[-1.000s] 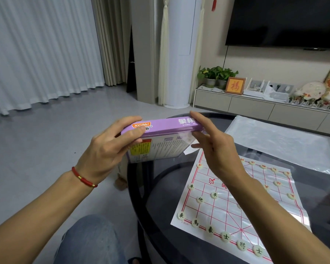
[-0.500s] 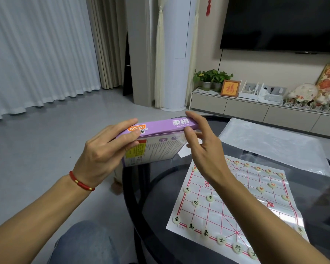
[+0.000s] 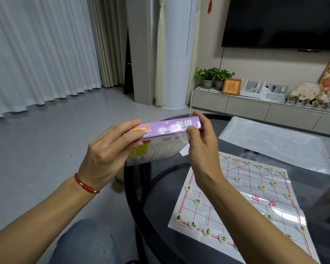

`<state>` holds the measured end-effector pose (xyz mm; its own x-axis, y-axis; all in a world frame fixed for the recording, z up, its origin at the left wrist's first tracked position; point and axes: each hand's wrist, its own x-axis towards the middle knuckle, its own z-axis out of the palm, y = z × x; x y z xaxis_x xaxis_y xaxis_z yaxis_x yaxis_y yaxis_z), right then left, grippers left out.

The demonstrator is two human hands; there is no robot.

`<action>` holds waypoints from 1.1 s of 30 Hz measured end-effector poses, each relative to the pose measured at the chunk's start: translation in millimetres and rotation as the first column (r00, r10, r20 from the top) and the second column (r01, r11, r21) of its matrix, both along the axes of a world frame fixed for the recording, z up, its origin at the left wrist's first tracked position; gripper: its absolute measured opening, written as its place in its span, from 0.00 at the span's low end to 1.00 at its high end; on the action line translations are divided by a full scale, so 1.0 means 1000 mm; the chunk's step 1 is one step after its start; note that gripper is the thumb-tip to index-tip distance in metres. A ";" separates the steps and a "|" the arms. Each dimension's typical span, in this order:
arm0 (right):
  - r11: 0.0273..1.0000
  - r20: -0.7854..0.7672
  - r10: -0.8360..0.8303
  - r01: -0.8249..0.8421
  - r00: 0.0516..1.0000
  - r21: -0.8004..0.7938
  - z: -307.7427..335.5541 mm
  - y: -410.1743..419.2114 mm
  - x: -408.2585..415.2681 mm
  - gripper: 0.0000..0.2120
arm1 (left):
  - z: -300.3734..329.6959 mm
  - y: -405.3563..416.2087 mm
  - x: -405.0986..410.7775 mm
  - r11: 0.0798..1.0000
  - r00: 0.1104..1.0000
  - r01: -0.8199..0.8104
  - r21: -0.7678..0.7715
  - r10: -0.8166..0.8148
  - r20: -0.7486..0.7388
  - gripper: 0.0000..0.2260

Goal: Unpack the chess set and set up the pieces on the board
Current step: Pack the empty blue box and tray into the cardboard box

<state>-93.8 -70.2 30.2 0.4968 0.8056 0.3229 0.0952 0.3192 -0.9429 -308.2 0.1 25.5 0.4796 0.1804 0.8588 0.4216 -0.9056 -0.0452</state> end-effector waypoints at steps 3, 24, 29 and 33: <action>1.000 -0.018 0.017 -0.018 1.000 -0.013 0.002 -0.001 0.004 0.16 | -0.002 0.000 -0.001 1.000 1.000 0.018 0.013 -0.018 -0.002 0.10; 0.934 -0.560 0.122 -0.285 0.820 -0.214 -0.004 -0.042 -0.019 0.06 | -0.049 -0.066 -0.031 0.439 0.859 0.376 -0.816 0.166 0.485 0.31; 0.962 -0.635 0.083 -0.228 0.768 -0.150 -0.009 -0.024 -0.032 0.13 | -0.045 -0.066 -0.004 0.018 0.485 0.835 -0.549 0.444 0.753 0.24; 0.966 -0.617 0.120 -0.235 0.778 -0.109 -0.020 -0.005 -0.042 0.15 | -0.043 -0.049 0.016 0.063 0.368 0.897 -0.437 0.440 0.819 0.17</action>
